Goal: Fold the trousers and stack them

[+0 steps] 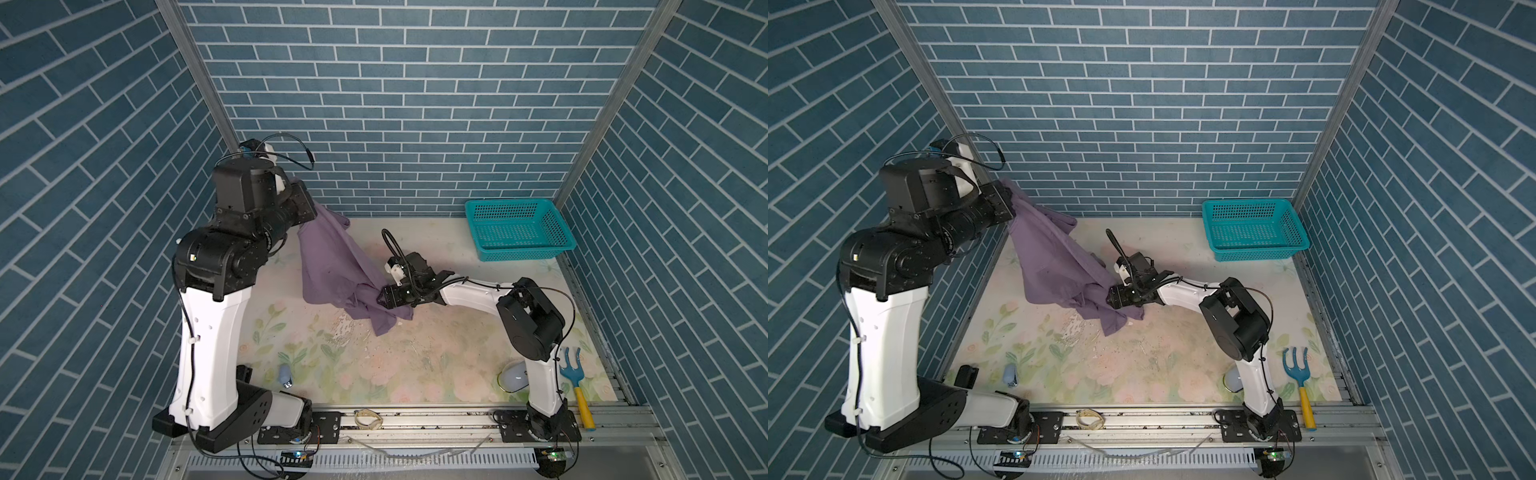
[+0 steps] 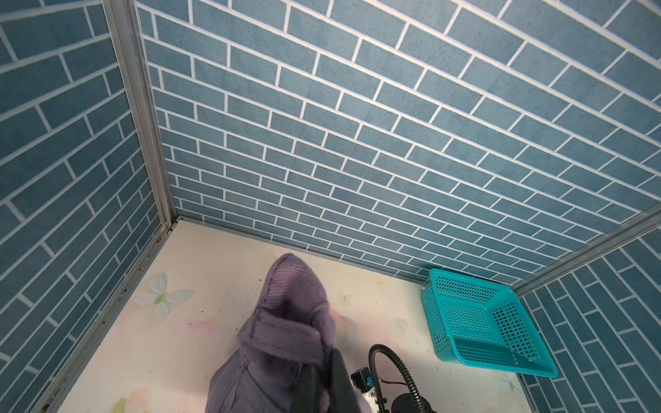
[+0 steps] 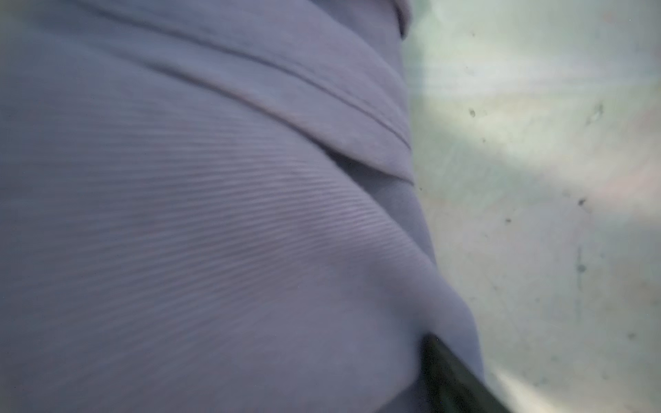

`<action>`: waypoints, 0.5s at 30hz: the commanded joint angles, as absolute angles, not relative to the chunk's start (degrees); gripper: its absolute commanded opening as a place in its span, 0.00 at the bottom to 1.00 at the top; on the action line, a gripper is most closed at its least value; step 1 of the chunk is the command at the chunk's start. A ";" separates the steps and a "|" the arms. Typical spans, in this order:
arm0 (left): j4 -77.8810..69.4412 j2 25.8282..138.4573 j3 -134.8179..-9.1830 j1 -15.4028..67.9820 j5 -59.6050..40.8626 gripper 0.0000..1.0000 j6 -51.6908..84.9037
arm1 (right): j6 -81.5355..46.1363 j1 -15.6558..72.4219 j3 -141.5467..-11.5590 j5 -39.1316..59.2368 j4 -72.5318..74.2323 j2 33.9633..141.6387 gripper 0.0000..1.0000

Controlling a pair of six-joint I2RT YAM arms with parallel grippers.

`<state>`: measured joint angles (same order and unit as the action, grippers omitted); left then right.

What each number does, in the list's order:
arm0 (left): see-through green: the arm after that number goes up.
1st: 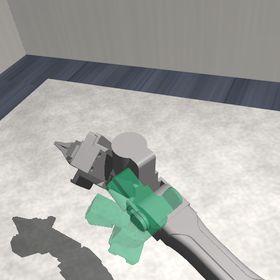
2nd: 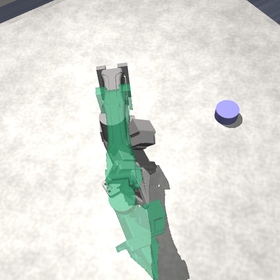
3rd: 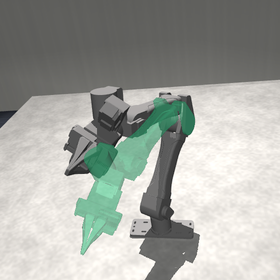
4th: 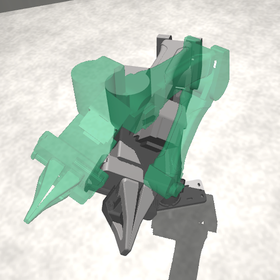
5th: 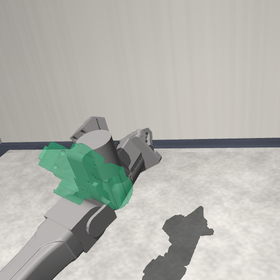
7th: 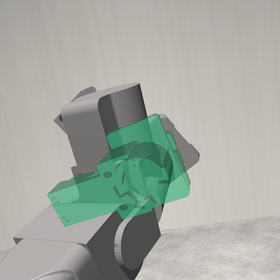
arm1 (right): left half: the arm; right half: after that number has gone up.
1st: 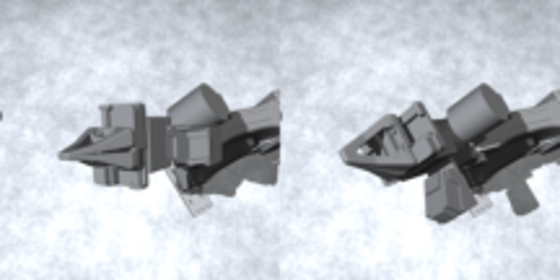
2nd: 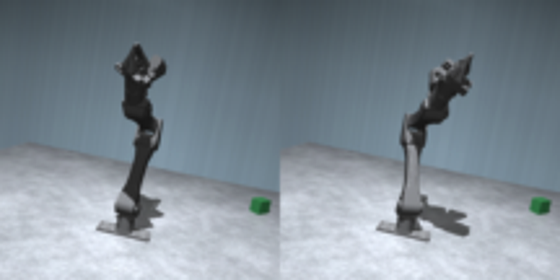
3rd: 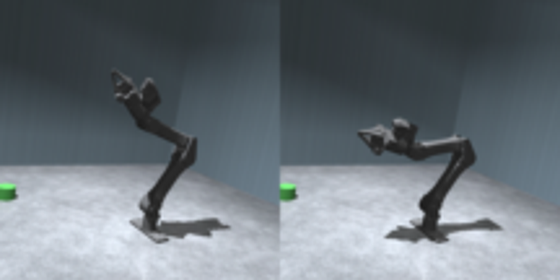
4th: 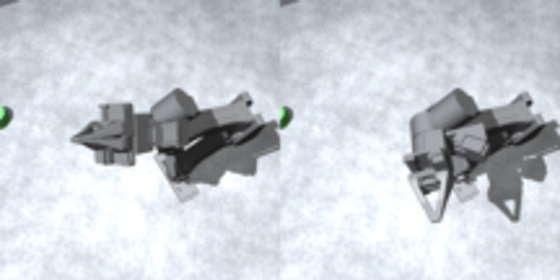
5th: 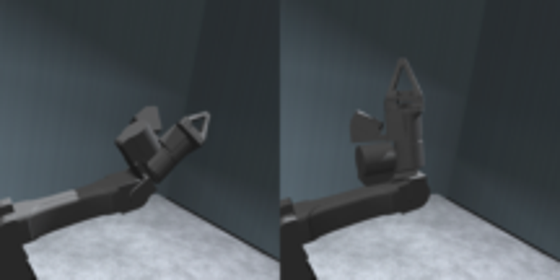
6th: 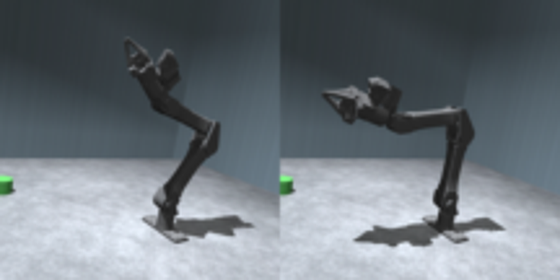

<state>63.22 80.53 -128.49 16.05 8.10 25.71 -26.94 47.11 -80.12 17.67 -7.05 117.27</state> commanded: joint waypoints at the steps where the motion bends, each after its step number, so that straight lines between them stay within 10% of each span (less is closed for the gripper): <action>1: 60.37 81.04 -128.64 14.59 6.51 0.01 25.28 | -27.54 41.85 -87.52 16.26 -9.42 120.14 0.24; 3: 60.94 82.42 -128.19 13.29 4.84 0.00 25.36 | -25.36 38.16 -93.43 16.44 -14.00 120.55 0.00; 15: 62.02 96.15 -144.03 6.88 -4.93 0.00 25.32 | -11.24 21.49 -121.51 0.00 -35.69 103.52 0.00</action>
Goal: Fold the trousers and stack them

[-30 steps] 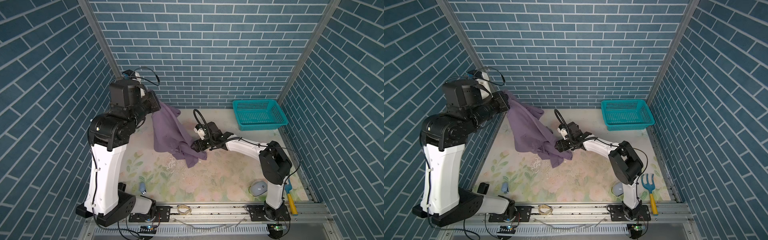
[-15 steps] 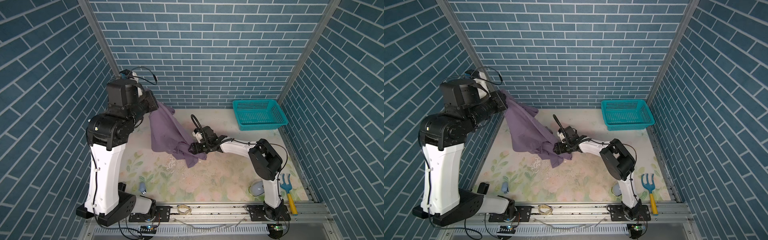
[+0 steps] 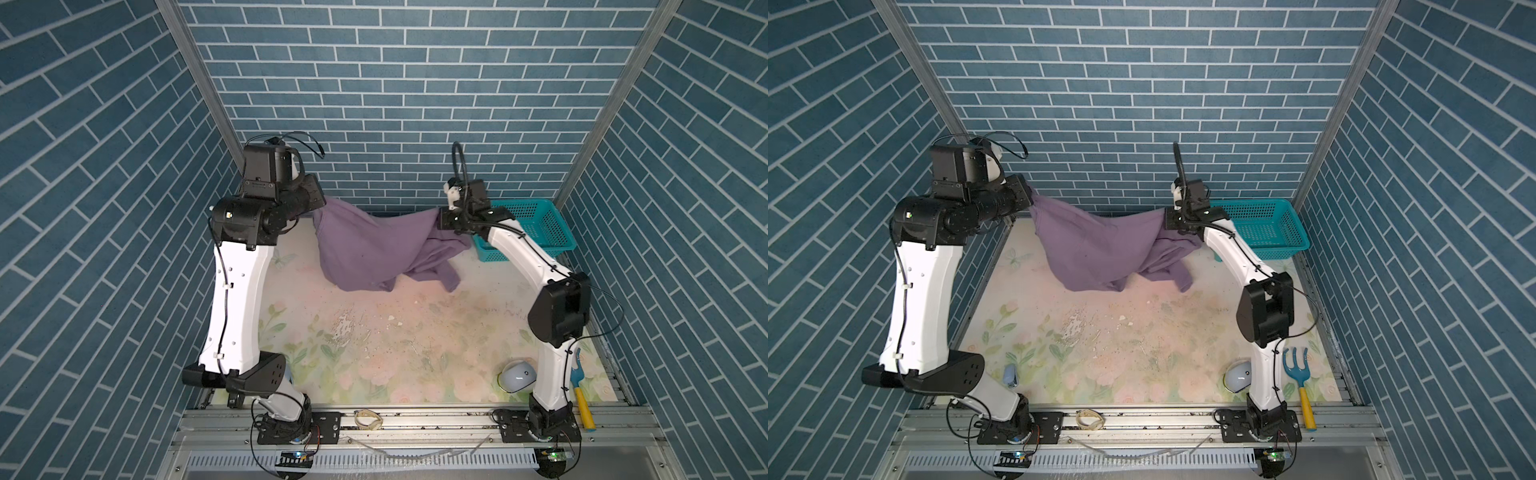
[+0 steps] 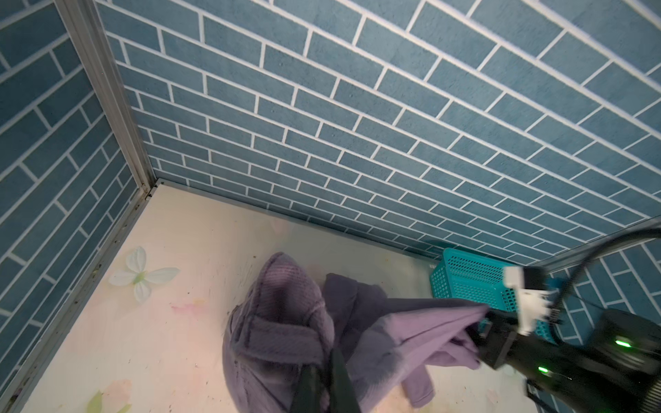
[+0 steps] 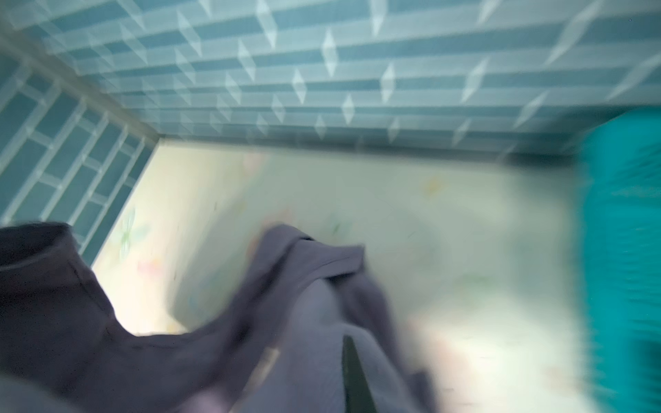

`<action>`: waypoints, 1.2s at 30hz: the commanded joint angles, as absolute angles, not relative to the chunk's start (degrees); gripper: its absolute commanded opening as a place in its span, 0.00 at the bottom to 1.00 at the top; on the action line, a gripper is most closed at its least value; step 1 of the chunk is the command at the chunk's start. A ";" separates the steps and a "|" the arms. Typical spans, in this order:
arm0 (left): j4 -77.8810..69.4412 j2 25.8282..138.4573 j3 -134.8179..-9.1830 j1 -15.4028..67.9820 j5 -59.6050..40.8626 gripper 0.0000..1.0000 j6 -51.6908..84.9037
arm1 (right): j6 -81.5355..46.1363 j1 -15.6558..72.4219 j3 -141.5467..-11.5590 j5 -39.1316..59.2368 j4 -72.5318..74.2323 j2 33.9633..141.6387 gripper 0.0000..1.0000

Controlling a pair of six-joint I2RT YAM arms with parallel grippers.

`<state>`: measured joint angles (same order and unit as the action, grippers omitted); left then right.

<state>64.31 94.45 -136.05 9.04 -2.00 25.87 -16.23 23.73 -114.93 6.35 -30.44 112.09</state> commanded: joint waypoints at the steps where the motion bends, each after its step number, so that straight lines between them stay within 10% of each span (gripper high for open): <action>1: 62.77 98.11 -147.53 6.20 -5.98 0.00 25.50 | -10.30 20.92 -122.09 -1.11 -36.80 102.02 0.00; 7: 61.78 100.26 -147.27 1.81 -10.10 0.00 26.26 | -8.50 19.81 -106.50 -5.94 -35.15 88.30 0.00; 18: 40.84 69.00 -86.12 -9.23 -9.00 0.00 31.27 | -20.21 20.03 -60.62 4.65 -28.63 67.23 0.00; 36: 50.62 37.65 -39.54 -10.99 7.44 0.00 49.10 | -23.42 20.30 -40.72 9.80 -28.46 59.37 0.00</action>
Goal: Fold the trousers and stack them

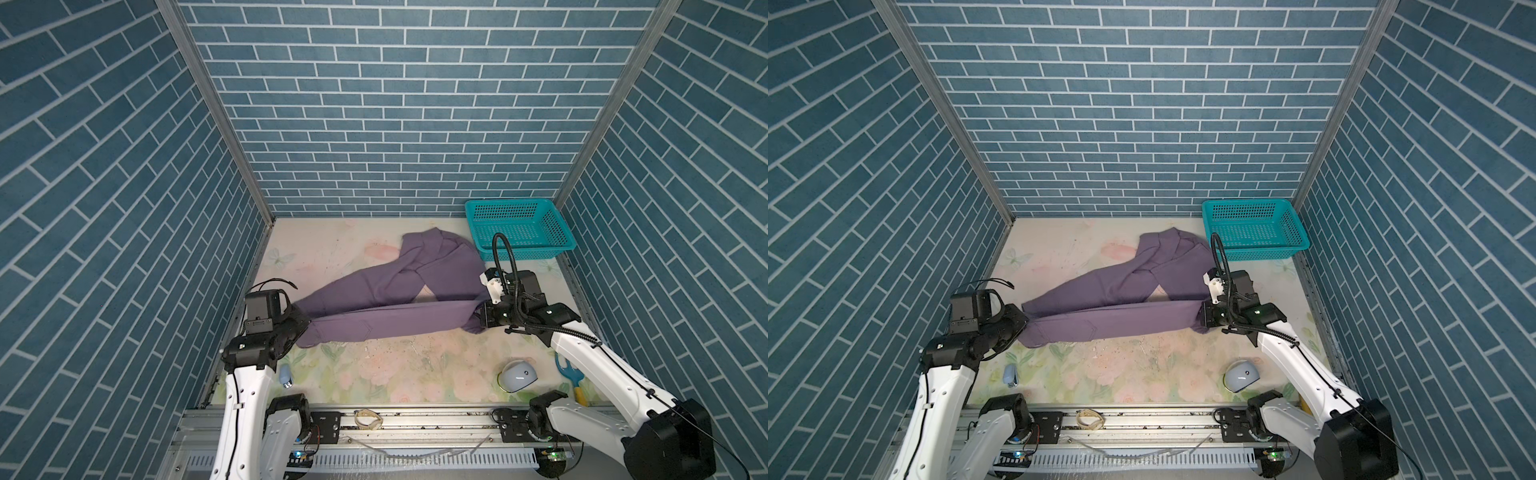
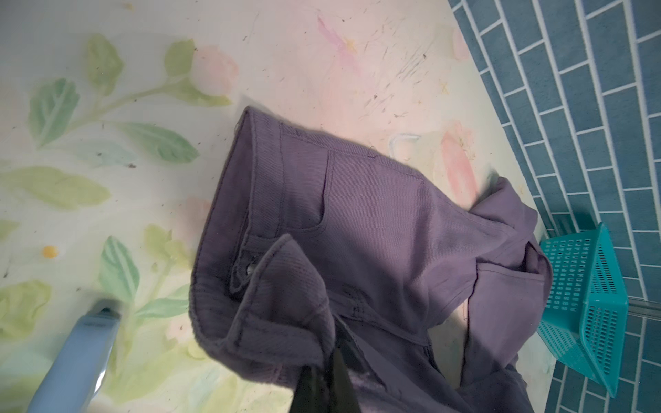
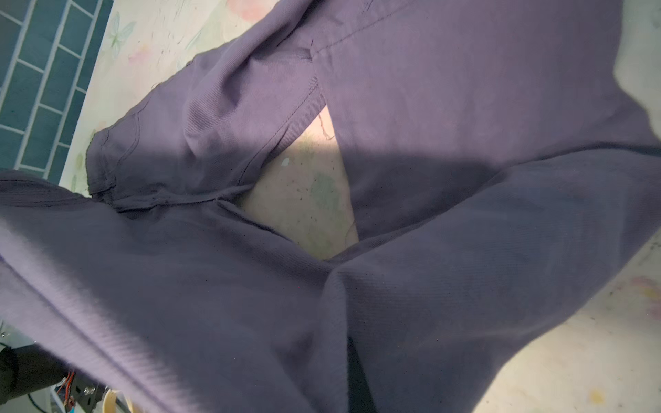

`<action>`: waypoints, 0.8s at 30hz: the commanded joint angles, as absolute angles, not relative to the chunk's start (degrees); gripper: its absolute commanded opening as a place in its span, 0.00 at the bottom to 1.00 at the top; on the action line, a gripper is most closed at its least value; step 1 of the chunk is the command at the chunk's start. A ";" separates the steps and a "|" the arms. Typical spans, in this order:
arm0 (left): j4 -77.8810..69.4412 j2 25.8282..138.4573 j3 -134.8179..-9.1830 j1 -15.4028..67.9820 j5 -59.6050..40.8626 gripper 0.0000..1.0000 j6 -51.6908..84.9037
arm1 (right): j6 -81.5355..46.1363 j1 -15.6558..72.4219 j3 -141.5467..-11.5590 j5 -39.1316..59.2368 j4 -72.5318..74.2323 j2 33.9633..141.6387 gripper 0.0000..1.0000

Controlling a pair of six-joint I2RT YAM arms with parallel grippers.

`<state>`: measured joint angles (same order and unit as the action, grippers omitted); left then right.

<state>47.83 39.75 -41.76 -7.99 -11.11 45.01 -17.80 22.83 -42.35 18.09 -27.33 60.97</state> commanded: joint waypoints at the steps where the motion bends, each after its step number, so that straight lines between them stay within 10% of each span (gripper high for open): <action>1: 51.68 36.86 -37.58 -10.99 7.63 0.00 50.70 | -23.55 20.30 -40.28 9.64 -28.46 59.39 0.00; 7: 53.88 30.27 -28.83 -10.98 4.62 0.02 56.24 | -24.08 20.31 -38.83 8.91 -28.75 59.13 0.00; 14: 56.50 26.48 -26.48 -10.99 3.22 0.53 57.30 | -22.68 20.30 -38.32 7.05 -29.51 60.87 0.00; 24: 48.04 34.31 -27.60 -10.98 0.98 0.71 57.40 | -23.35 20.31 -37.31 0.69 -29.58 60.16 0.00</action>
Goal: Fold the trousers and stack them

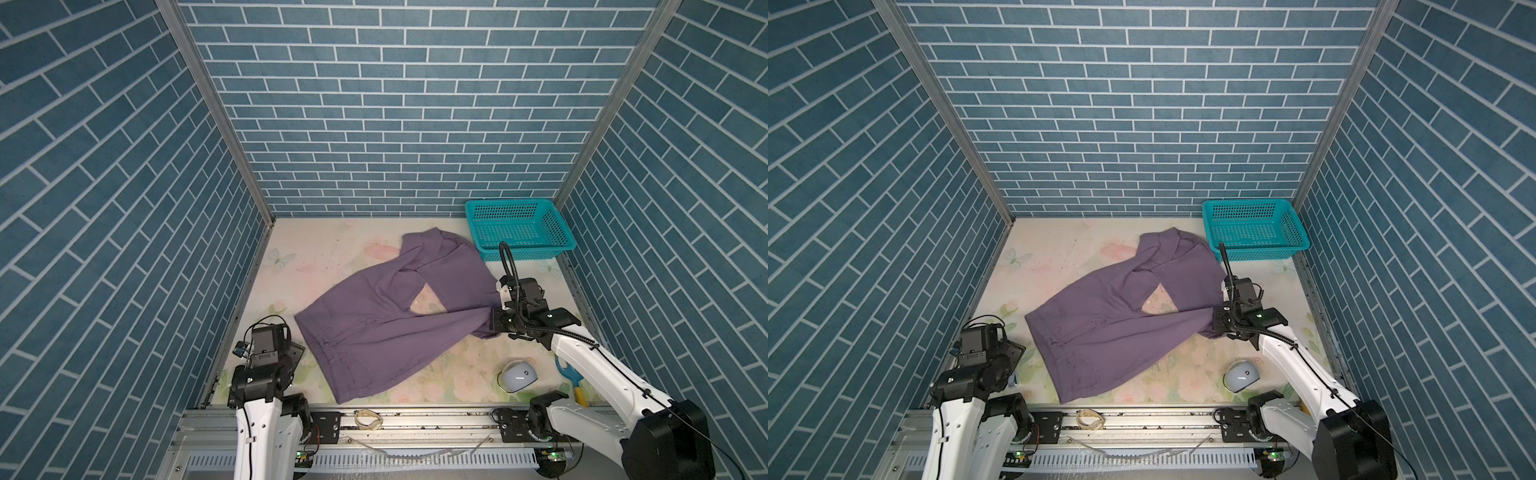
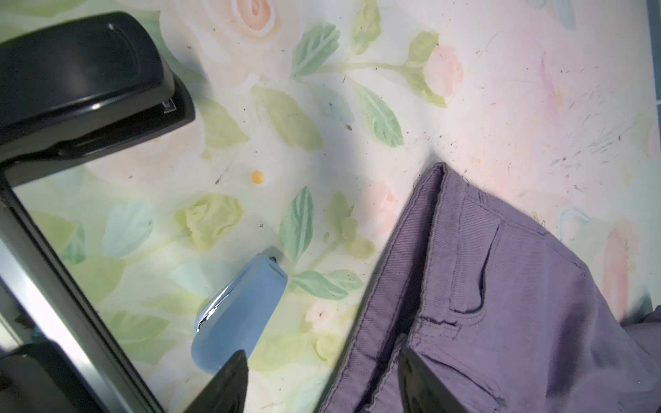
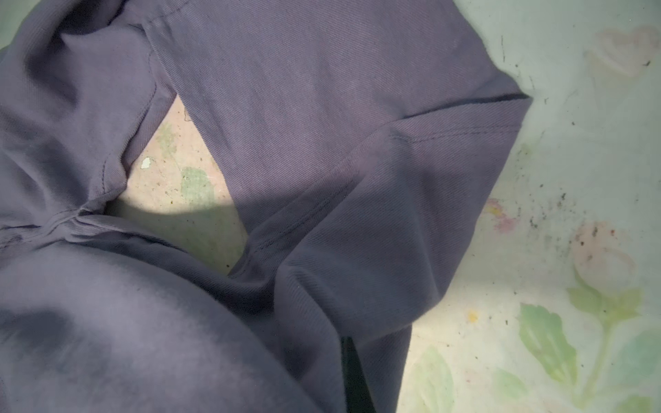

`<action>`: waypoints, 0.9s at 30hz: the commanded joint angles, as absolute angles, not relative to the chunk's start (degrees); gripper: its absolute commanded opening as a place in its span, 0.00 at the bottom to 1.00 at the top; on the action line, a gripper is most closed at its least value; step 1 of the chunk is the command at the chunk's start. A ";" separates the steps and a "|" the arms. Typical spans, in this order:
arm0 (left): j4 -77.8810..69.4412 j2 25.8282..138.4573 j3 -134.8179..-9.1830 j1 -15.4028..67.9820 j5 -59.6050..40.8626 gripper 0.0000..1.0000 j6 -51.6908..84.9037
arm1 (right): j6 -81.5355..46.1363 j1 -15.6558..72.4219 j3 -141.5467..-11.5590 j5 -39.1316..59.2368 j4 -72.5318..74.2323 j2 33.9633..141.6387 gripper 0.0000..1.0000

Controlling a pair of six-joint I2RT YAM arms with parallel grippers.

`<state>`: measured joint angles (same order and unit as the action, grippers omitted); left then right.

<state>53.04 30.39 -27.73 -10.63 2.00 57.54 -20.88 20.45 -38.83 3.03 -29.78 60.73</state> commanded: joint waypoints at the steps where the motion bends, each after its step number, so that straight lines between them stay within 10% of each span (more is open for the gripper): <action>1: 45.17 36.87 -27.24 -10.95 -0.22 0.72 57.35 | -23.53 20.30 -37.11 1.09 -29.28 60.52 0.00; 16: 23.00 66.37 -29.31 -8.63 -4.57 0.78 52.55 | -26.53 23.14 -39.35 2.08 -29.35 63.20 0.00; 27: 17.60 81.41 -36.28 -7.97 -5.48 0.01 50.39 | -30.30 29.58 -42.55 -1.37 -30.09 66.50 0.00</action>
<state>18.55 79.07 -34.83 -8.21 -6.33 51.57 -27.18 28.10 -39.51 0.75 -29.30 65.73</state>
